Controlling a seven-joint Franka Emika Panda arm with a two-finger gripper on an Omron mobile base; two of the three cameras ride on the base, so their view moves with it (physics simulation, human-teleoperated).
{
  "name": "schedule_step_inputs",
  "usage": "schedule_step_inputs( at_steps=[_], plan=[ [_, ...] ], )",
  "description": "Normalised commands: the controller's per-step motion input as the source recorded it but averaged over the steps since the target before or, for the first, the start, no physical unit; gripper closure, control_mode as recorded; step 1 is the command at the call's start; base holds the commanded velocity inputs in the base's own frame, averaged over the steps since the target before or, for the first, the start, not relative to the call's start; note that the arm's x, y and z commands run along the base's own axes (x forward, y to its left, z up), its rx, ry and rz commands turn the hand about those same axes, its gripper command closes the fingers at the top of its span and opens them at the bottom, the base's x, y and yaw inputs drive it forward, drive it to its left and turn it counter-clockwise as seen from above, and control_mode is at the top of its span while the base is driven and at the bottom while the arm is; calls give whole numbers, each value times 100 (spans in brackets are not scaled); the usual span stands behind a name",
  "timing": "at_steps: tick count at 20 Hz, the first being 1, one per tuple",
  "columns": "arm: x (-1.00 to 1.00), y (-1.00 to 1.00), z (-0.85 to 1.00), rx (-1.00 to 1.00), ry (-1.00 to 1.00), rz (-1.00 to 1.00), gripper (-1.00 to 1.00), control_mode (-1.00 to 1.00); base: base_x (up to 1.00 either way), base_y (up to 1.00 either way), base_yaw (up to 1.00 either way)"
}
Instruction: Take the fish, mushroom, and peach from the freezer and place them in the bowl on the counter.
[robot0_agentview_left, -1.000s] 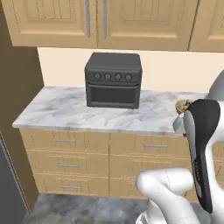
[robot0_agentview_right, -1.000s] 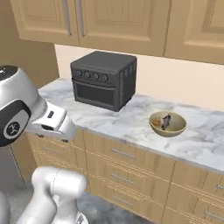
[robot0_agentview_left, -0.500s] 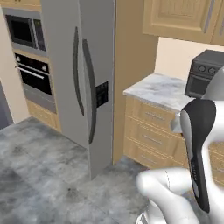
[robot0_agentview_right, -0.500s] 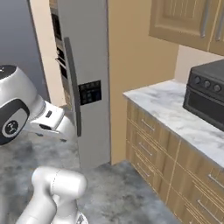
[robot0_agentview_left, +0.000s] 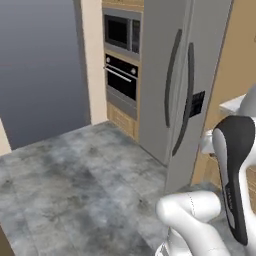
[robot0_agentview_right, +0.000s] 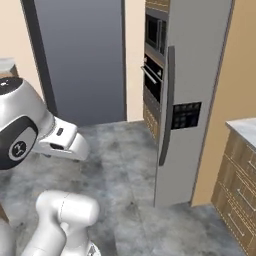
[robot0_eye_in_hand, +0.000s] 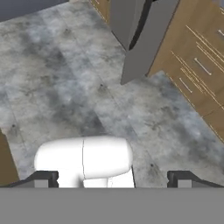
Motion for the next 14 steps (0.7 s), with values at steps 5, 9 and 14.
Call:
schedule_step_inputs(
  at_steps=[5,9,14],
  plan=[
    [0,0,0,0,0,0,-100,100,88,100,19],
    [0,0,0,0,0,0,-100,100,92,100,-8],
    [0,0,0,0,0,0,-100,100,99,60,-33]
  ],
)
